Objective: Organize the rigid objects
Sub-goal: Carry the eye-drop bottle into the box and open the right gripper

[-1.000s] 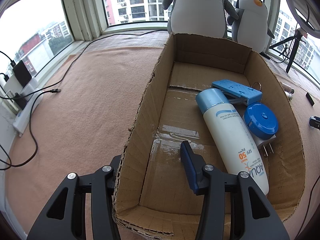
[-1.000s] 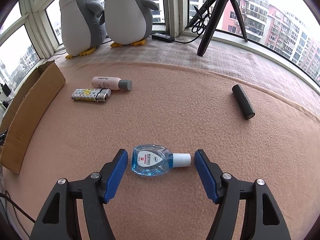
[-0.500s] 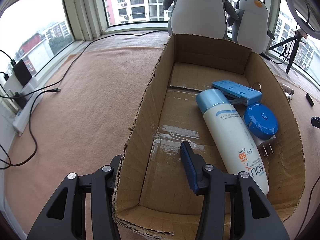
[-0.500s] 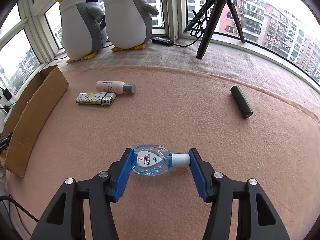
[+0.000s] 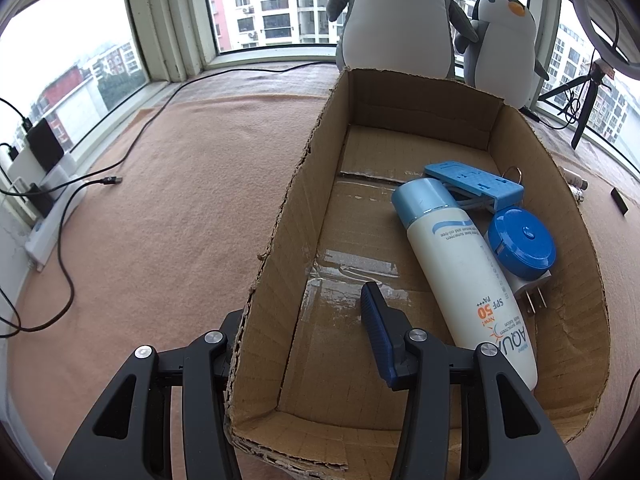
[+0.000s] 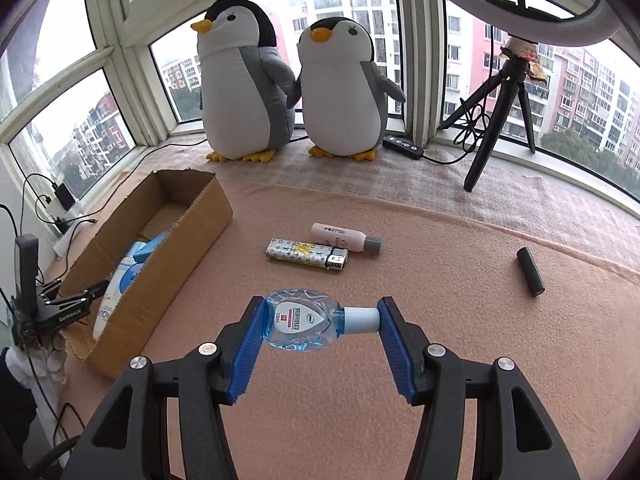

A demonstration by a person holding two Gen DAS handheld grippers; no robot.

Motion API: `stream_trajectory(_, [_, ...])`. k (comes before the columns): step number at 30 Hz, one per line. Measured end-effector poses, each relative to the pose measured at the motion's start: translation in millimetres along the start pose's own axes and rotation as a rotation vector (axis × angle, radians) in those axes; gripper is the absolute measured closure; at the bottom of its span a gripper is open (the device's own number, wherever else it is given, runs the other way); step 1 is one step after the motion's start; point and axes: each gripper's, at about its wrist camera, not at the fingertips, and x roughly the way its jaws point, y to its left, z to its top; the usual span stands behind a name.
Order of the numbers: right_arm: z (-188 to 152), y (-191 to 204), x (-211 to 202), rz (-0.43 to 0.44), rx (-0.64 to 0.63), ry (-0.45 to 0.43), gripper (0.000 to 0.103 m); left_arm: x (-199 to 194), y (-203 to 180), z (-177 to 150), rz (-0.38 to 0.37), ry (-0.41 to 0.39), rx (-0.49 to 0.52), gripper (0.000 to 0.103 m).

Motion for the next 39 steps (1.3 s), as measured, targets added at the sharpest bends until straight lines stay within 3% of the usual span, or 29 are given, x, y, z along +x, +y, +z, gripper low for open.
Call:
stream_trajectory(17, [51.7,113.2,18.9,0.153,-0.081,-0.059,0.051,0.5,-1.2,0.3,-0.009,-0.003,-0.007,0.056])
stream_trajectory(29, [66.3,146.6,62.4,0.153,-0.104,-0.031,0.051,1.7,0.6,0.0,-0.018,-0.004,-0.018,0.056])
stream_trajectory(39, [66.8,150.5,90.6,0.127,-0.109,0.013,0.051,1.5,0.9,-0.5,-0.019,-0.004,-0.019,0.056])
